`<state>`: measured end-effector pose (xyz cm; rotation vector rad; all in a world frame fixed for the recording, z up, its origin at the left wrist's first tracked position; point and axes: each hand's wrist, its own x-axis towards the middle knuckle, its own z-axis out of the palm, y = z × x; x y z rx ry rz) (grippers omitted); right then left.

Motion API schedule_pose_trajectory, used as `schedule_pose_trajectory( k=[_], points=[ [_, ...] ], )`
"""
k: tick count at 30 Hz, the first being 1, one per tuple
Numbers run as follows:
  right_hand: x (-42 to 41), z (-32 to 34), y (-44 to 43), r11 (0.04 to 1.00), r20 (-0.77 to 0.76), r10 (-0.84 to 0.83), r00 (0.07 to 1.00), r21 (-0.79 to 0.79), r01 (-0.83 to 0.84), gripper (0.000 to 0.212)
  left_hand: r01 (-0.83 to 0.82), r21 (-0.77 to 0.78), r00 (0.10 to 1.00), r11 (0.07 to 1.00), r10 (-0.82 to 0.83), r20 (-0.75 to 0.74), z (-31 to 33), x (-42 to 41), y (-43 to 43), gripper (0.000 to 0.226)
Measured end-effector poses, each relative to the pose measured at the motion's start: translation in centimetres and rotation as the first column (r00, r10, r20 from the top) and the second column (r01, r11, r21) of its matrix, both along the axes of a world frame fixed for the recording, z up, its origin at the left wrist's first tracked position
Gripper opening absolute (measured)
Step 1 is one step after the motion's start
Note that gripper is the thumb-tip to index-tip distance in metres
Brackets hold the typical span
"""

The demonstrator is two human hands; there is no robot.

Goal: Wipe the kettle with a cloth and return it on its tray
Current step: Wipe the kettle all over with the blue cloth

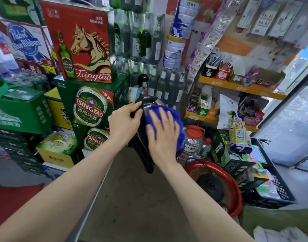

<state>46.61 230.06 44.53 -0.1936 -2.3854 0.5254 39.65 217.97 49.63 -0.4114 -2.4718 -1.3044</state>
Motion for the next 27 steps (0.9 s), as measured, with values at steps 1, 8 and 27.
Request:
schedule_pose_trajectory(
  k=[1, 8, 27],
  points=[
    [-0.5, 0.5, -0.3, 0.992, -0.005, 0.000, 1.000, 0.126, 0.001, 0.050, 0.006, 0.005, 1.000, 1.000, -0.006, -0.002, 0.0, 0.1, 0.1, 0.033],
    [-3.1, 3.7, 5.1, 0.826, 0.046, -0.032, 0.998, -0.562, 0.052, 0.054, 0.033, 0.026, 0.999, 0.999, -0.032, -0.038, 1.0, -0.3, -1.3, 0.032],
    [1.6, -5.0, -0.4, 0.992, 0.063, -0.052, 0.997, -0.109, 0.059, 0.053, 0.137, -0.153, 0.981, 0.979, -0.156, -0.118, -2.0, -0.6, 0.2, 0.025]
  ],
)
